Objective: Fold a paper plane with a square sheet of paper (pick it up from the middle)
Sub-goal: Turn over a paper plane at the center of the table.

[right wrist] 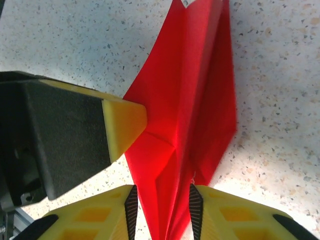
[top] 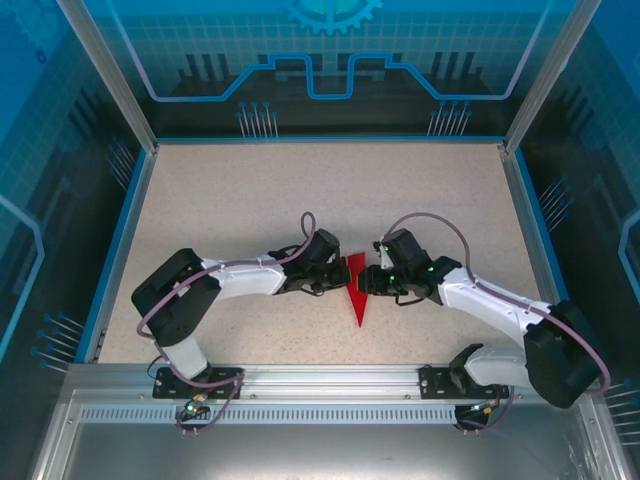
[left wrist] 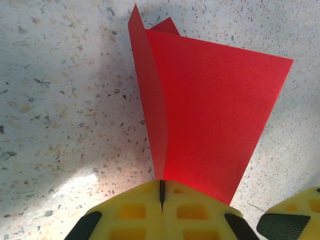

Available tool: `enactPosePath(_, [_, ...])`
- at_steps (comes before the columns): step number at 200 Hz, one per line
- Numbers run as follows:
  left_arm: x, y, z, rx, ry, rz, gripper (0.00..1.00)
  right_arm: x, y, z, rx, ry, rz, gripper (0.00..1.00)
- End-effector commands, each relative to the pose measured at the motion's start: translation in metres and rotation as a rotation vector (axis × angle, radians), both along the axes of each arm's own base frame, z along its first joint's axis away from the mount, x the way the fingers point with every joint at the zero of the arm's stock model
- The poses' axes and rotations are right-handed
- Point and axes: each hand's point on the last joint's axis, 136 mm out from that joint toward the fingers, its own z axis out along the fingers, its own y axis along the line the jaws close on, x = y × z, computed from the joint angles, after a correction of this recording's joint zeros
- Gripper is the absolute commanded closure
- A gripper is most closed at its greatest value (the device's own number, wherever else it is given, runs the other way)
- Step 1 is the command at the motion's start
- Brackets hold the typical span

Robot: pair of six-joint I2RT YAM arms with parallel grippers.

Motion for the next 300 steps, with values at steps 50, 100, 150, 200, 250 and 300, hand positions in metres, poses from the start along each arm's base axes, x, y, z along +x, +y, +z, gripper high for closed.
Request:
enactPosePath(50, [-0.004, 0.006, -0.022, 0.019, 0.045, 0.026, 1.00, 0.008, 0.003, -0.018, -0.074, 0.022, -0.002, 0.60])
enactPosePath(100, [-0.006, 0.010, -0.028, 0.018, 0.055, 0.047, 1.00, 0.001, 0.016, -0.032, -0.014, 0.087, 0.014, 0.61])
enactPosePath(150, [-0.007, 0.012, -0.030, 0.017, 0.055, 0.046, 1.00, -0.005, 0.012, -0.045, -0.055, 0.137, 0.019, 0.59])
enactPosePath(200, [-0.006, 0.014, -0.032, 0.019, 0.058, 0.051, 1.00, -0.020, 0.014, -0.052, -0.035, 0.164, 0.038, 0.49])
enactPosePath(250, [-0.007, 0.015, -0.034, 0.023, 0.065, 0.054, 1.00, -0.029, 0.017, -0.051, 0.005, 0.156, 0.061, 0.40])
enactPosePath(300, [-0.007, 0.014, -0.034, 0.021, 0.068, 0.051, 1.00, -0.027, 0.018, -0.050, 0.004, 0.148, 0.046, 0.49])
